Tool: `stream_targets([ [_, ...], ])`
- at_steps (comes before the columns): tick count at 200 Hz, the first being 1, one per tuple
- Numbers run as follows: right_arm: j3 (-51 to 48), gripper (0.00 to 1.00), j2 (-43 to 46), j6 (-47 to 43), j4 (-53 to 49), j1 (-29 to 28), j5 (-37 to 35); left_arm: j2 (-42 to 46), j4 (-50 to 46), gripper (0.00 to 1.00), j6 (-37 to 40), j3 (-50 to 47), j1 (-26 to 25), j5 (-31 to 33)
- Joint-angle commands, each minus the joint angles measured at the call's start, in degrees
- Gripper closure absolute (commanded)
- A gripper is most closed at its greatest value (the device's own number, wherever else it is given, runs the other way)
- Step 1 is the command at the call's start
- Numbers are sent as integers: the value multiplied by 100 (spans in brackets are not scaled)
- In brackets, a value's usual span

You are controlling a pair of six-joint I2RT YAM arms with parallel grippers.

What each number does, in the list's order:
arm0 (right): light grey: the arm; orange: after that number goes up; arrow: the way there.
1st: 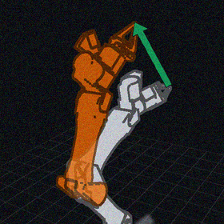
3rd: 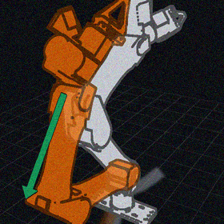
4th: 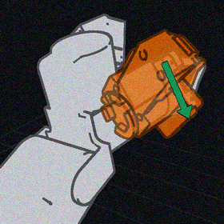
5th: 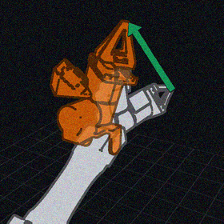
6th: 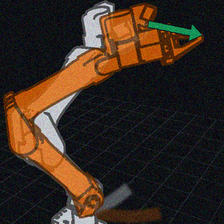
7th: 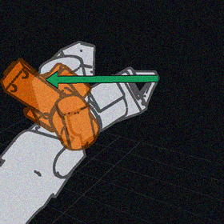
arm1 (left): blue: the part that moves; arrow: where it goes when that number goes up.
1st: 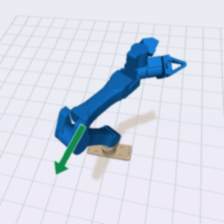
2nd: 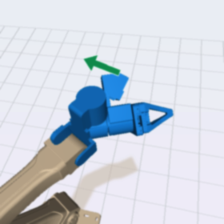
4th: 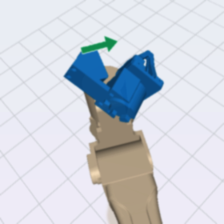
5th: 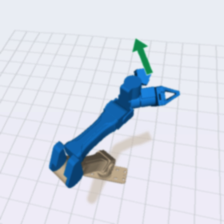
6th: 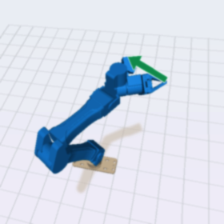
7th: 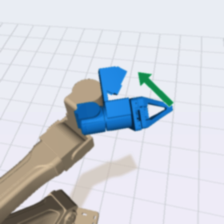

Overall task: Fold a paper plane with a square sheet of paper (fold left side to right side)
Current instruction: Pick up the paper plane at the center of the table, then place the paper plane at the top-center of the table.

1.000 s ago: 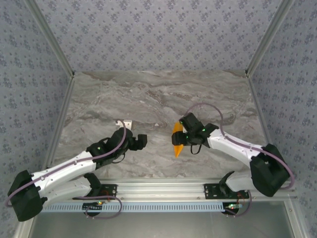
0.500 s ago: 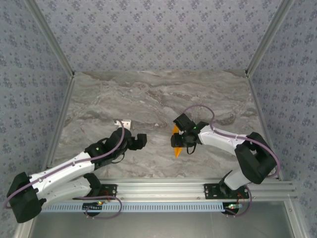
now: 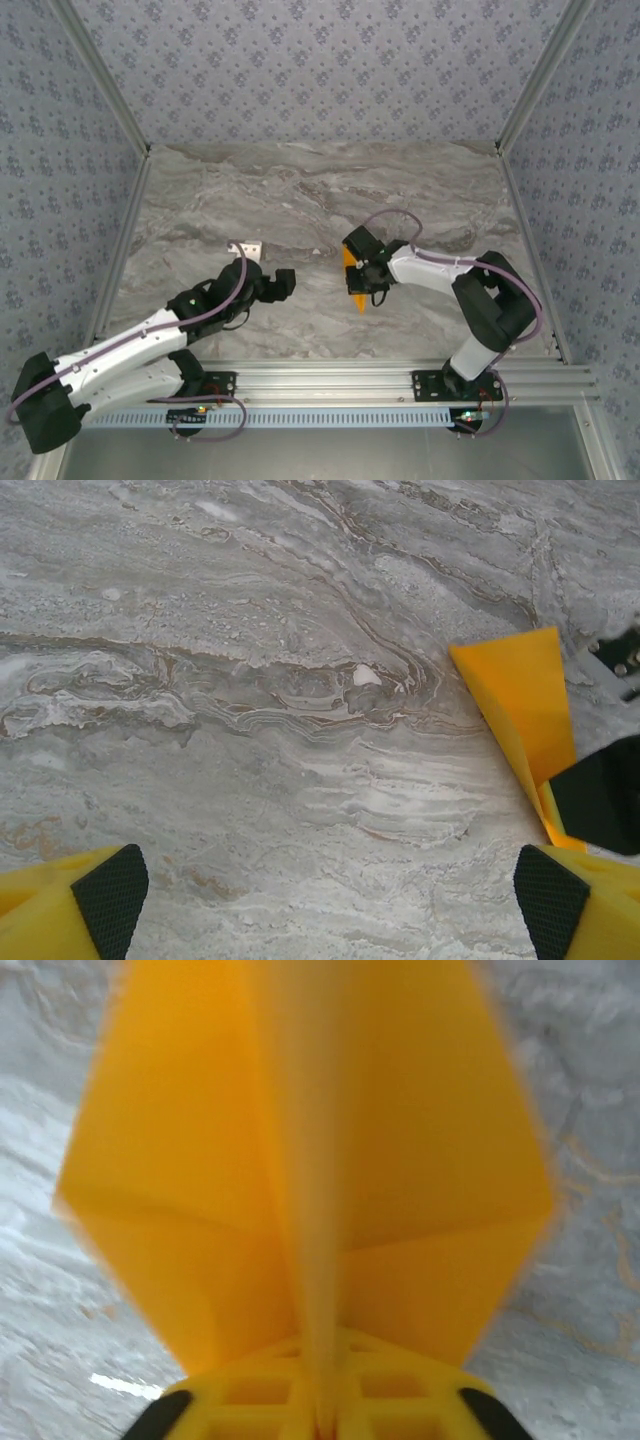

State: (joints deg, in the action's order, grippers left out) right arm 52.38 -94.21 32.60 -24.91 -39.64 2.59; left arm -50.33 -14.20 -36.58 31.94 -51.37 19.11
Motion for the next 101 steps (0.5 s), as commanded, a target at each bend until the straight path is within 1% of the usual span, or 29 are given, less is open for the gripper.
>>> stream_targets([
  [1, 612, 97, -95, -390, -397, 312, -29, 152, -166, 2, 164, 108, 31, -26],
  [26, 1477, 97, -375, -912, -910, 784, 8, 198, -270, 2, 363, 205, 27, -220],
  [56, 2691, 97, -1092, -1339, -1427, 1251, -25, 208, -337, 2, 467, 259, 31, -280],
  [77, 3563, 97, -1753, -1489, -1783, 1433, 37, 184, -370, 2, 489, 273, 31, -296],
  [101, 4330, 96, -2374, -1536, -2115, 1532, -89, 155, -436, 2, 502, 295, 31, -313],
])
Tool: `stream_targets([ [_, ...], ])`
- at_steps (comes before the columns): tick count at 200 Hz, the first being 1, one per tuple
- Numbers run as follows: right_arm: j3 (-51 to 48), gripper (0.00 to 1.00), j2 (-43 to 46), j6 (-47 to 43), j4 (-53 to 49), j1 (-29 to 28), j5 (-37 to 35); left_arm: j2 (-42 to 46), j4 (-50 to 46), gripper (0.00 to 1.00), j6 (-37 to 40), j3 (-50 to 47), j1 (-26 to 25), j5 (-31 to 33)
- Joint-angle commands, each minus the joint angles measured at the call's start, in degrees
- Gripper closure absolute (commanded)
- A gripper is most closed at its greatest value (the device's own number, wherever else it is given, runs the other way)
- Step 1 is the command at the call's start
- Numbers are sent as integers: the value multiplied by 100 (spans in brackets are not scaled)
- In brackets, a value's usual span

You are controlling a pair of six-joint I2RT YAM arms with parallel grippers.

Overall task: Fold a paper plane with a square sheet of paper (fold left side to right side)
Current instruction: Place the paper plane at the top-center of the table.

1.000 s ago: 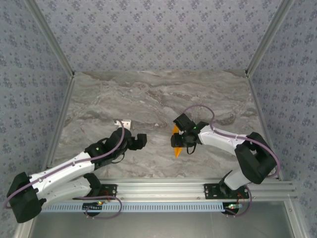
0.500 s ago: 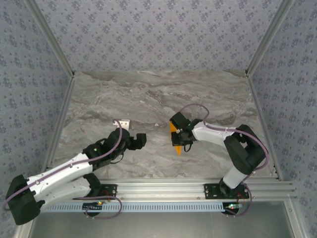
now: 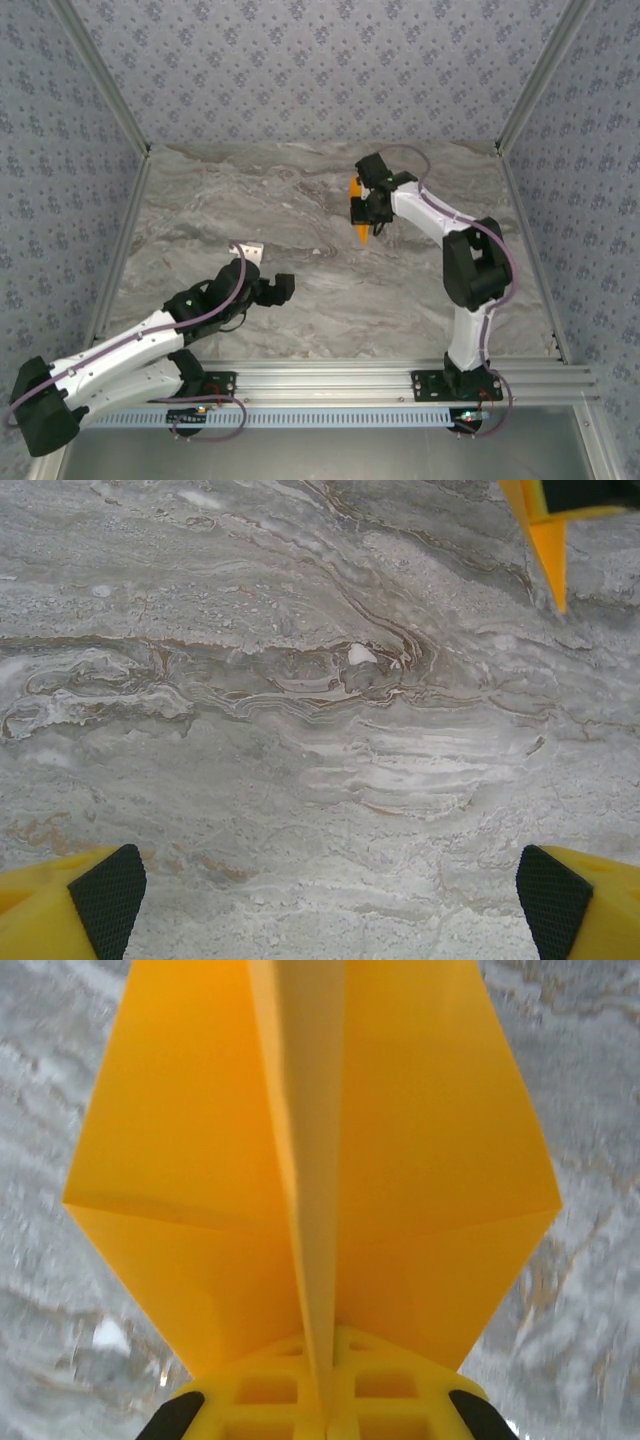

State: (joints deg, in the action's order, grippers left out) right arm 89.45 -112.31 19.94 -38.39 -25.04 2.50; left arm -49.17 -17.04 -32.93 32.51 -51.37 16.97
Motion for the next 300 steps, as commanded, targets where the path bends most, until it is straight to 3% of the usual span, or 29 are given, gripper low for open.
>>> stream_targets([
  [1, 680, 96, -612, -271, -777, 76, -69, 34, -156, 2, 142, 242, 31, -98],
  [42, 1436, 95, -1348, -298, -1123, 132, 74, -43, -218, 2, 155, 260, 31, -94],
  [89, 1608, 94, -1795, -204, -1206, 139, -38, -231, -155, 2, 147, 317, 31, -112],
  [201, 1558, 81, -1681, -248, -1222, 33, -100, -446, -69, 2, 201, 435, 150, -283],
  [251, 1517, 75, -1236, -383, -1480, -89, -452, -306, -1, 2, 138, 413, 874, -928],
  [300, 1152, 59, -392, -439, -1645, -161, -500, -242, 140, 2, 76, 357, 2177, -1746],
])
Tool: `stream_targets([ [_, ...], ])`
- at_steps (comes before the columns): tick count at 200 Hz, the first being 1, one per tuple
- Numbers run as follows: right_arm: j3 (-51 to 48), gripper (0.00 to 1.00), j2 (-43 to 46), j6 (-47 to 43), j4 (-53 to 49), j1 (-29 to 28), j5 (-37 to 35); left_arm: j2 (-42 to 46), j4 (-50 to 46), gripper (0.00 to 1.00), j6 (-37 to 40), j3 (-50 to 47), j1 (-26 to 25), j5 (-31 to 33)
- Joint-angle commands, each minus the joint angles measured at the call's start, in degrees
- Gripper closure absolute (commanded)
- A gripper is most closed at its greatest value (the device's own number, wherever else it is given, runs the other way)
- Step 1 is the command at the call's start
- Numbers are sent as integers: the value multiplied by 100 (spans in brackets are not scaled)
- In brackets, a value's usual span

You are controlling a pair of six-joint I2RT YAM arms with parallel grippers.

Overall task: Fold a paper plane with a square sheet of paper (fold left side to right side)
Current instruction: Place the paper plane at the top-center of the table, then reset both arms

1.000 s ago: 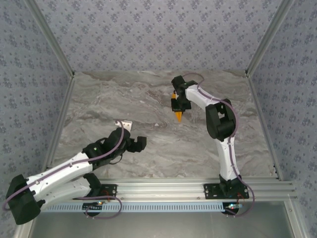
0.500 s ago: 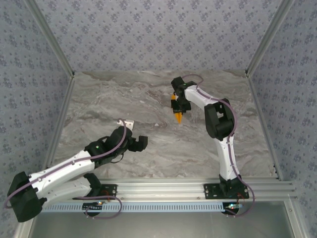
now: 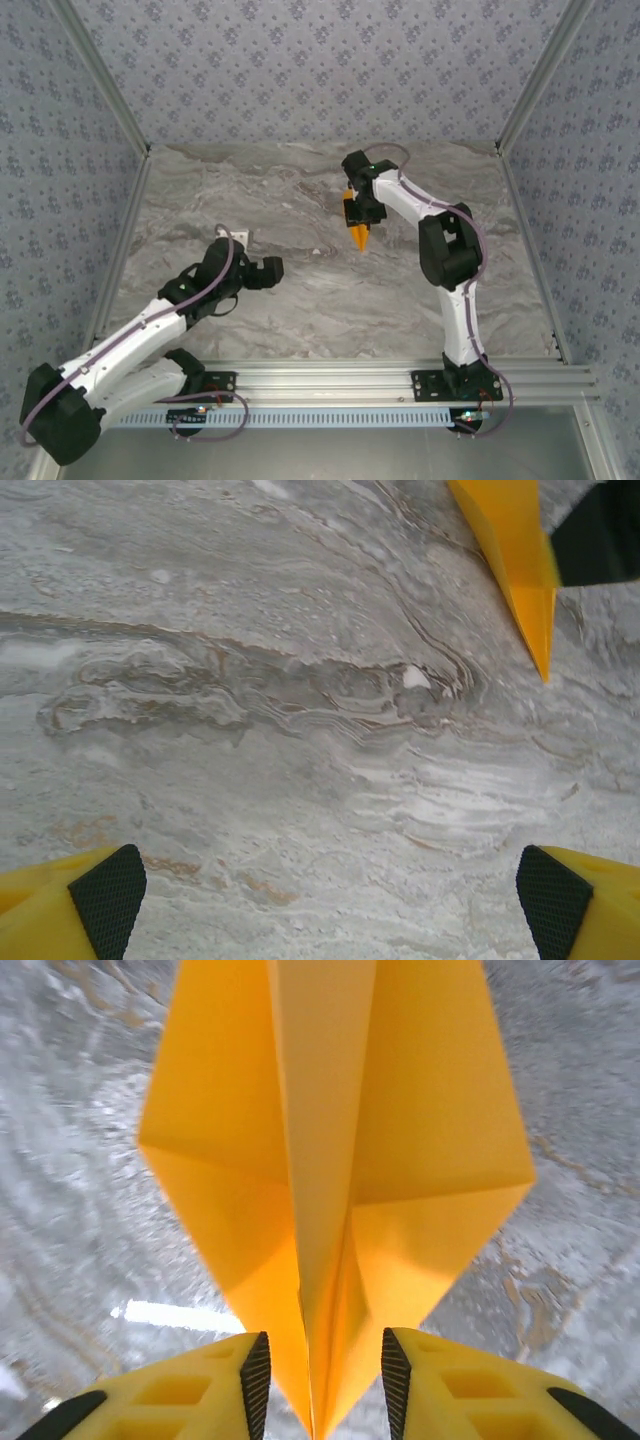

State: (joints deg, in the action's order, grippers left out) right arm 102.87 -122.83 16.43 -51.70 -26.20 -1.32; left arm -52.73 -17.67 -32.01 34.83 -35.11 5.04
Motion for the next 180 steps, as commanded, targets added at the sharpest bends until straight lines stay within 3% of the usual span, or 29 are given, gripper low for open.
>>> stream_targets([
  [1, -211, 59, 702, -91, -314, -49, -120, 114, 203, 2, -11, 123, 581, -568],
  [26, -947, 53, 1701, -145, 62, -51, -172, 98, 234, 2, 65, 179, 1409, -741],
  [48, -1924, 40, 2851, -275, 758, 122, -164, 80, 321, 2, 251, 248, 2083, -419],
  [87, -3993, 20, 4802, -368, 2140, 1045, -408, -27, 915, 2, 948, 88, 2474, 1158],
  [110, -5129, 1, 5775, -338, 2967, 1668, -648, -25, 1781, 2, 1314, -407, 2478, 1864],
  [147, -6795, 0, 6738, -217, 4465, 2573, -817, -310, 3073, 2, 2115, -1170, 2487, 2431],
  [180, -8208, 0, 6861, -741, 6442, 2924, -744, -990, 3991, 2, 2708, -1502, 2518, 2324],
])
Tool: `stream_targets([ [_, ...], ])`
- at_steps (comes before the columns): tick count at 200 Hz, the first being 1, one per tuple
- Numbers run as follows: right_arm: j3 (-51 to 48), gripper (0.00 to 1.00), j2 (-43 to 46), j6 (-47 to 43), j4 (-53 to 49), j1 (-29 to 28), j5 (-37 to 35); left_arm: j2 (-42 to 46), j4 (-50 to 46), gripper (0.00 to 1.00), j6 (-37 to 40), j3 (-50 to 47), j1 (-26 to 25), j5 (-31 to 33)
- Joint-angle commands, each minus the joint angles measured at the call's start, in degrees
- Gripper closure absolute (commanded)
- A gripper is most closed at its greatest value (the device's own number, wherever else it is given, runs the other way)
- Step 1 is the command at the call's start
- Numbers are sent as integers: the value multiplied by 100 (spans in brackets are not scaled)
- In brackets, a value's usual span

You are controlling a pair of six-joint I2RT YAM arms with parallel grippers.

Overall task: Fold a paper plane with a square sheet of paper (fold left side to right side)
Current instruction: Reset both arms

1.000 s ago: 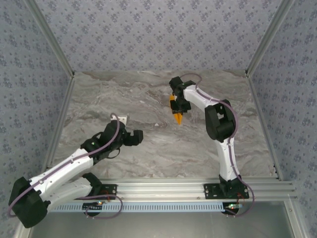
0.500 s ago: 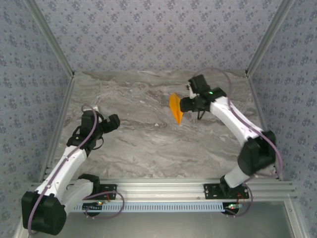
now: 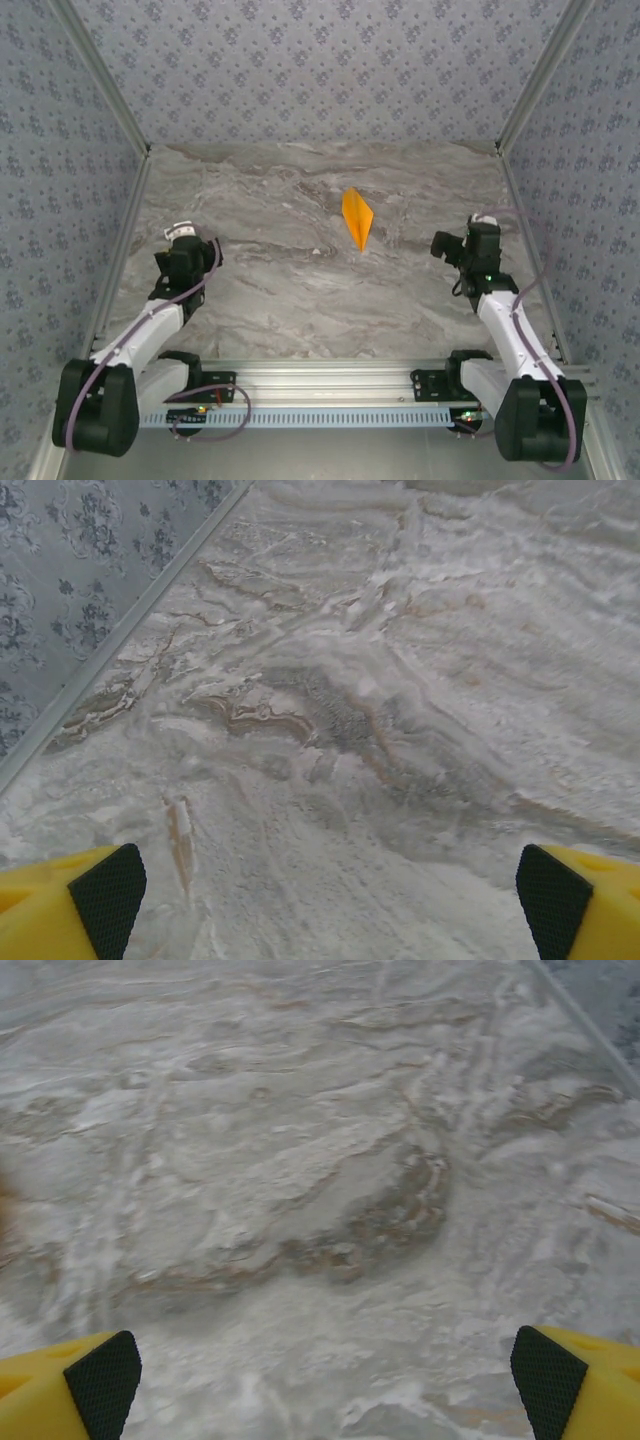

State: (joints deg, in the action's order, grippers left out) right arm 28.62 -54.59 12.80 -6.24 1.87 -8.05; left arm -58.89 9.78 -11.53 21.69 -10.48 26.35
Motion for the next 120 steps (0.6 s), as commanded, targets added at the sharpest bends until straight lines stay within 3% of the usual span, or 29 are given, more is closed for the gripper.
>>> stream_targets([
  [1, -825, 0, 28, -385, 1954, 115, -72, -406, 1281, 2, 665, -199, 59, 185],
  [41, -1341, 0, -831, -623, 3567, 157, 138, -1092, 2336, 2, 883, -278, 135, -550],
  [105, -1149, 0, -2200, -1362, 5290, -63, 428, -1805, 3364, 2, 1285, -179, 507, -1373],
  [120, -1184, 0, -2631, -1393, 5782, -55, 492, -2154, 3996, 2, 1273, -334, 650, -1568],
])
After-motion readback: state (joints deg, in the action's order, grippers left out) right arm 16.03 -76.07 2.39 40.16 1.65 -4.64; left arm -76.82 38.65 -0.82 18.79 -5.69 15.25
